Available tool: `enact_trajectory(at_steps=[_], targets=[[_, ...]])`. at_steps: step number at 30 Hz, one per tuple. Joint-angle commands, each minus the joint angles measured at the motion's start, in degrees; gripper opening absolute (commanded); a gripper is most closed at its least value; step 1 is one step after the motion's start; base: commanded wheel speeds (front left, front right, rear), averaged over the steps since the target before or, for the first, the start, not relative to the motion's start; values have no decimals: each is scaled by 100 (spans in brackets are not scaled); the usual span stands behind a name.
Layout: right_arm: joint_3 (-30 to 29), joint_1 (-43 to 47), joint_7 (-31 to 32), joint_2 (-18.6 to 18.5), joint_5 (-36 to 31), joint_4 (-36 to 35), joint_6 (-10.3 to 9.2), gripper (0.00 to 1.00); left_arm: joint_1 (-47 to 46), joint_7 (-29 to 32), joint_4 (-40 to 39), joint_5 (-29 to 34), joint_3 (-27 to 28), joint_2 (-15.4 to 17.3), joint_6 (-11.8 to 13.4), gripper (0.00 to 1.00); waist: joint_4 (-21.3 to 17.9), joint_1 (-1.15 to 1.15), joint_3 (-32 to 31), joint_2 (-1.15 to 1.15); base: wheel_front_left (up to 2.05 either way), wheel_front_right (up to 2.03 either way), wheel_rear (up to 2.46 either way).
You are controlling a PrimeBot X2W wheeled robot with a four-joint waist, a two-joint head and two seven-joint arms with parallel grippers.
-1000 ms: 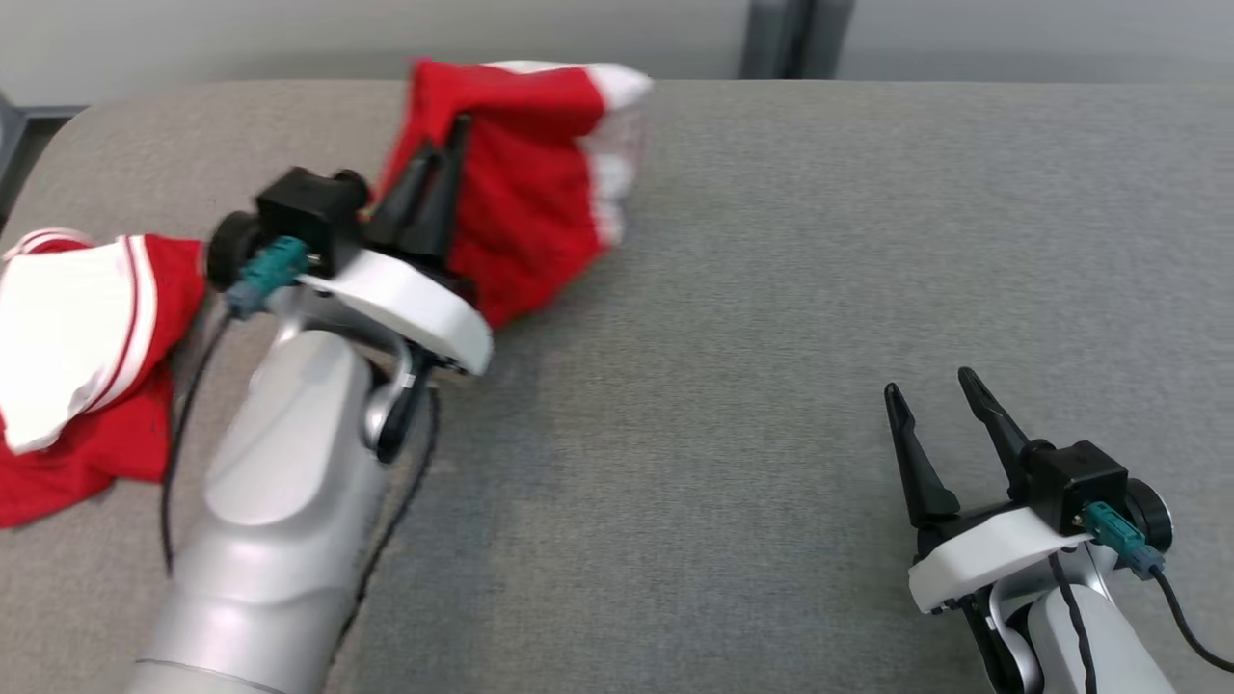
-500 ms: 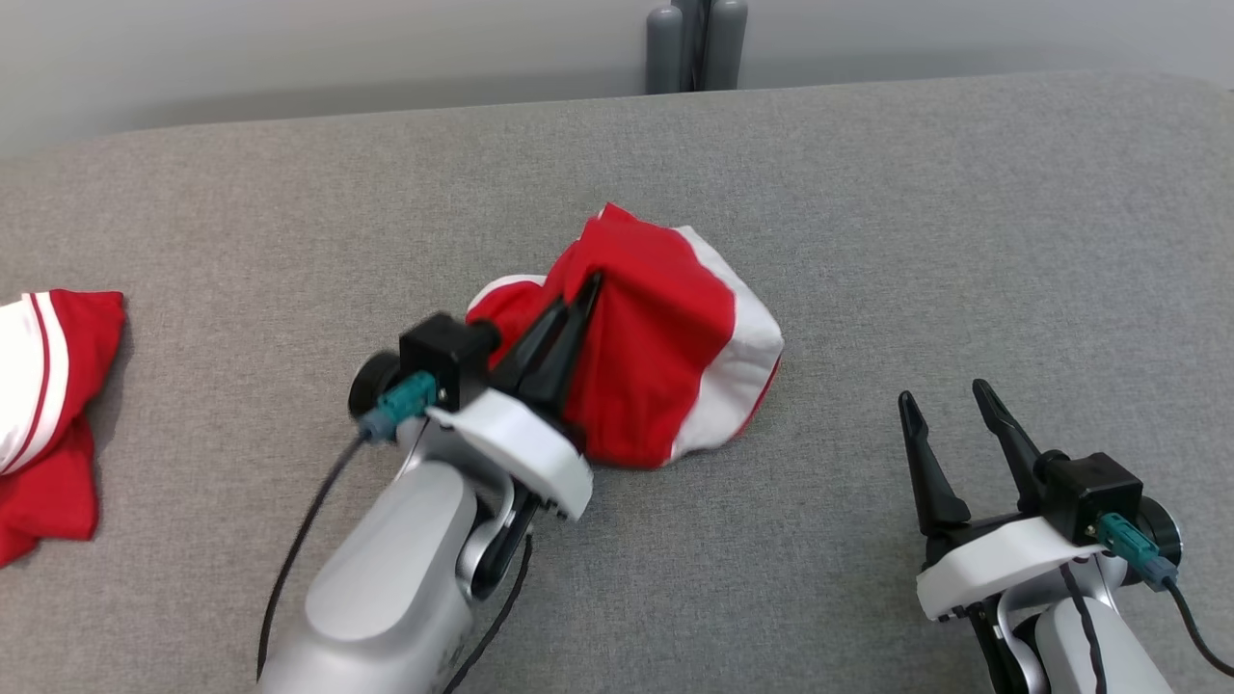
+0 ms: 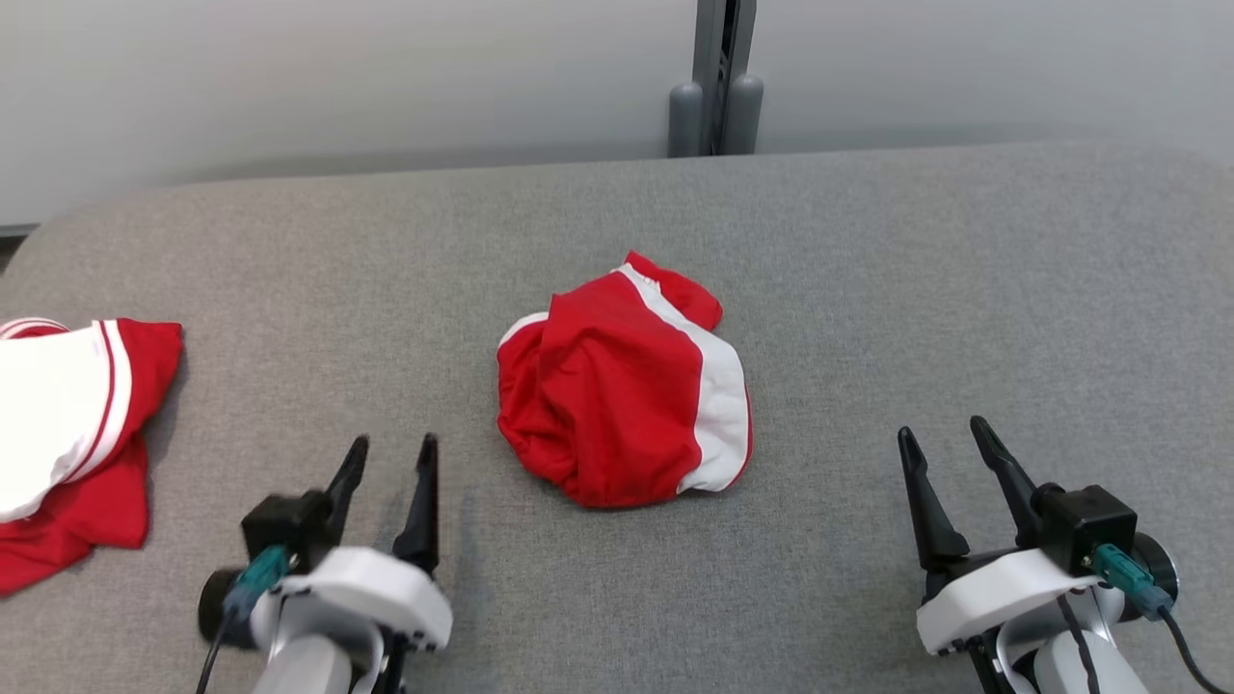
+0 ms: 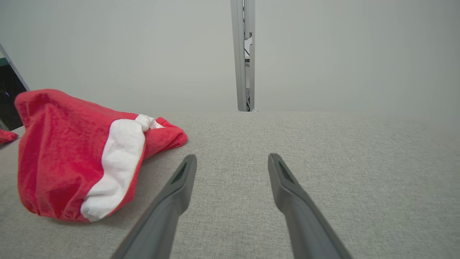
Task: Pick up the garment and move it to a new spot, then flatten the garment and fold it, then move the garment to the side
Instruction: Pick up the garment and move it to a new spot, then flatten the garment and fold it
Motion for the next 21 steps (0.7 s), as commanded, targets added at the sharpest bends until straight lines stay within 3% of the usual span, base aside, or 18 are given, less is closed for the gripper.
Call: enact_trajectory(at_steps=[1,14,21], targets=[[14,131,-30,-29,51,39,1,100,436,-12,-252,252,366,24,52,100,31,0,-237,0,0,0,0],[433,545,-30,-30,164,234,1,100,1902,-12,-1043,732,1539,-46,-27,100,252,0,-673,0,0,0,0],[848,340,-30,-30,438,449,1,100,2010,-11,-1150,790,1461,-52,-154,100,641,0,-532,0,0,0,0]])
